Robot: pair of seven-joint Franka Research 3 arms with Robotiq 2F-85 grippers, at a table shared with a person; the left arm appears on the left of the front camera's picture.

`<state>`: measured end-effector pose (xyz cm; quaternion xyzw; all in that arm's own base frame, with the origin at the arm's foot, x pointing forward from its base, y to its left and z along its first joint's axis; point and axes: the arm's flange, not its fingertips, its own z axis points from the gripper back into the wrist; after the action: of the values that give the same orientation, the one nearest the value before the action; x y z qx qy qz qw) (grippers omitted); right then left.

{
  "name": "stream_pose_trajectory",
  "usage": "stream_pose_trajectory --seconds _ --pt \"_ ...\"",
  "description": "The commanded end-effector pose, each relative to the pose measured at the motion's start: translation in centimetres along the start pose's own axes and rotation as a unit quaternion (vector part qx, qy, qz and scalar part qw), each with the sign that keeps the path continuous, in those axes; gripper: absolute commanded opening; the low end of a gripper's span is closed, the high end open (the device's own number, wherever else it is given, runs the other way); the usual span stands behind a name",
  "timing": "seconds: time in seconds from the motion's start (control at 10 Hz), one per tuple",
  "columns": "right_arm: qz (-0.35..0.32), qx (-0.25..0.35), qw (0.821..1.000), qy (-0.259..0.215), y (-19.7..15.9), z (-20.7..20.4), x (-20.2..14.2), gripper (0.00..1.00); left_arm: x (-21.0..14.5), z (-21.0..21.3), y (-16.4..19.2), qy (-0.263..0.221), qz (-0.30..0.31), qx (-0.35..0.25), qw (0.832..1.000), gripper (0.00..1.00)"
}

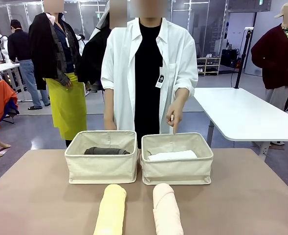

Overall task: Divide the towels into two baskets.
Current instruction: Pick up one hotel-folded towel from the bottom of the table and place it in the Fabric basket indicated by the person.

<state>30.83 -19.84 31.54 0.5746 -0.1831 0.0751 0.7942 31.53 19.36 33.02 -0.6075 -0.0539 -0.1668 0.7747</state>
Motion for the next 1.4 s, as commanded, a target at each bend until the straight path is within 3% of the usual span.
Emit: stream_pose_trajectory --seconds 0.0,0.5,0.7,1.0,1.3 --pt "0.0 -0.004 1.0 -0.001 0.3 0.0 -0.1 1.0 -0.1 0.2 -0.6 0.003 0.004 0.006 1.0 1.0" --pt "0.0 0.0 1.0 0.0 0.0 0.0 0.0 1.0 -0.1 0.2 -0.6 0.003 0.004 0.006 1.0 1.0" --pt "-0.011 -0.022 0.999 0.041 2.2 -2.2 1.7 1.0 -0.1 0.2 -0.6 0.003 0.004 0.006 1.0 1.0" --pt "-0.01 -0.105 0.988 0.117 7.7 -9.7 4.8 1.0 -0.1 0.2 -0.6 0.003 0.004 0.006 1.0 1.0" --pt "-0.025 -0.16 0.978 0.13 10.9 -18.5 5.9 1.0 -0.1 0.2 -0.6 0.003 0.004 0.006 1.0 1.0"
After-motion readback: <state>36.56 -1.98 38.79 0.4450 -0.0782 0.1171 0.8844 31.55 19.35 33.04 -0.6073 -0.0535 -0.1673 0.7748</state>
